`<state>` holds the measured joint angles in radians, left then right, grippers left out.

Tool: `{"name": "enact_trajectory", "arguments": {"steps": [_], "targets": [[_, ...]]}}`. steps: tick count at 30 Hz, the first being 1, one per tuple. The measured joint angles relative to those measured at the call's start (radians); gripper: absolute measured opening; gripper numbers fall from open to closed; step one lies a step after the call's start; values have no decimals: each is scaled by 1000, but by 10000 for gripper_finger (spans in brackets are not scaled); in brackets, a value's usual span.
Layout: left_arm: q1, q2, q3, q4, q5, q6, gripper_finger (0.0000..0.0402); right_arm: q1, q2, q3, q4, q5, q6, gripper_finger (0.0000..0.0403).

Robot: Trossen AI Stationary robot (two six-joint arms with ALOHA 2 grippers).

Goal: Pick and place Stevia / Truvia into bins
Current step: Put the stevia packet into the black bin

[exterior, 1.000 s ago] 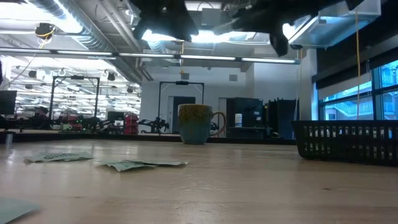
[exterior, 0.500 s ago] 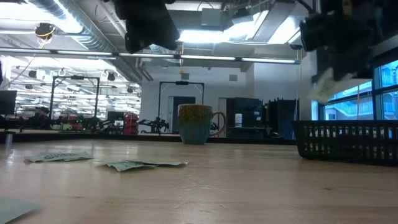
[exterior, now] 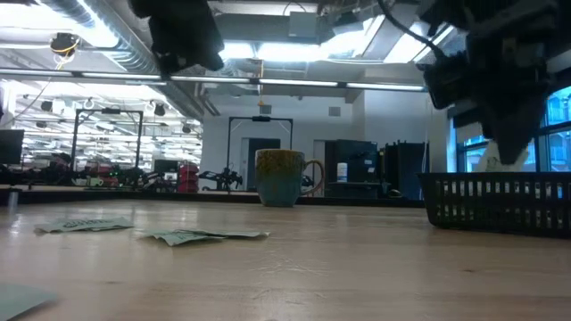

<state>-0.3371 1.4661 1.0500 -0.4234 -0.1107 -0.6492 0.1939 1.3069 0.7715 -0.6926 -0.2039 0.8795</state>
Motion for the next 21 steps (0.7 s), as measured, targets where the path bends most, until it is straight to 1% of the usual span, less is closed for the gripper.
{"name": "enact_trajectory", "arguments": {"steps": [4, 7, 10, 13, 17, 21], "targets": [[-22, 11, 0, -12, -2, -22, 83, 0, 34, 0, 1, 2, -32, 3], [-37, 22, 1, -43, -5, -21, 84, 0, 39, 0, -1, 16, -68, 14], [-55, 34, -2, -127, -61, -22, 84, 0, 39, 0, -15, 49, -74, 39], [-65, 46, -1, -220, -101, 1, 84, -1, 39, 0, -62, 92, -66, 74], [-77, 73, -1, -274, -86, 49, 83, -6, 39, 0, -154, 106, -19, 115], [-81, 124, -1, -268, -71, 95, 79, -12, 39, 0, -172, 108, 3, 133]]}}
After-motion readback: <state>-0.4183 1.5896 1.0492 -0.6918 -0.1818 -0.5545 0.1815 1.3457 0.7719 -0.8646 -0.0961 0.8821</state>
